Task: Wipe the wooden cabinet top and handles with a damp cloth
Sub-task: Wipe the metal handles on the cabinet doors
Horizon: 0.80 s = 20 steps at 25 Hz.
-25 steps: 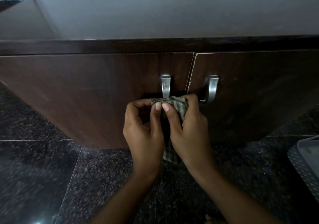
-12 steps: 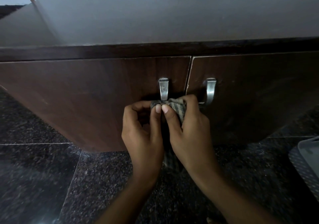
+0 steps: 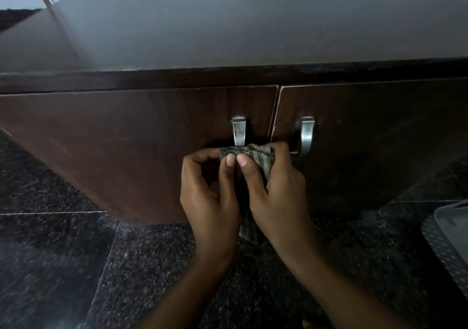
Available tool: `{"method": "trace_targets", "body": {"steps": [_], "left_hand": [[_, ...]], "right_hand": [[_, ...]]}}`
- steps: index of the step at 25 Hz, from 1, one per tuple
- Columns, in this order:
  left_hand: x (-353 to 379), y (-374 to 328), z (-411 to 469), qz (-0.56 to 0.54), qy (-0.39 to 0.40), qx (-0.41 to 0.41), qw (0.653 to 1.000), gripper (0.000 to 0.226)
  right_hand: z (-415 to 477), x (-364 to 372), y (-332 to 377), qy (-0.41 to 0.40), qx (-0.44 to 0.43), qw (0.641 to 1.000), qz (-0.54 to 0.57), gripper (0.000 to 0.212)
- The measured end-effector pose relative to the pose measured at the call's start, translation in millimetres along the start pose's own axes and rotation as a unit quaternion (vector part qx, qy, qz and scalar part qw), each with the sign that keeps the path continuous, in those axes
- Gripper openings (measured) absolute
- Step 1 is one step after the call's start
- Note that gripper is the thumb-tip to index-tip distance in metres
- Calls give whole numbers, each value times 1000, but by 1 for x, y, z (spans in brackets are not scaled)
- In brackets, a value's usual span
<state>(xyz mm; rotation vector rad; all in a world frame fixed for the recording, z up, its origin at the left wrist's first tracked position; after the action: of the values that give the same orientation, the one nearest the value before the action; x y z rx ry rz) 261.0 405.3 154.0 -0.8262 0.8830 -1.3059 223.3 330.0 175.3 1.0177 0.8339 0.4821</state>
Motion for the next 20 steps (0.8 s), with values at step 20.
{"method": "trace_targets", "body": {"steps": [20], "left_hand": [[23, 2, -44, -71, 97, -238, 964, 5]], "right_hand": [[-26, -53, -47, 116, 283, 923, 233, 16]]}}
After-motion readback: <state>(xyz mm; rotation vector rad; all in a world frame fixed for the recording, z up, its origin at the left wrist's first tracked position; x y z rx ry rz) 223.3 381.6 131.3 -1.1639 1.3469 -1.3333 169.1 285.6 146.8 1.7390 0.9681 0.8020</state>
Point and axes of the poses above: each hand's wrist, its own z-axis towards the middle knuckle, its own x-axis out of the palm, y = z × x, the point moved 1 cm from there along z, towards the middle knuckle, and after that the axes turned 1 degree about x, right-handed, at the moved point
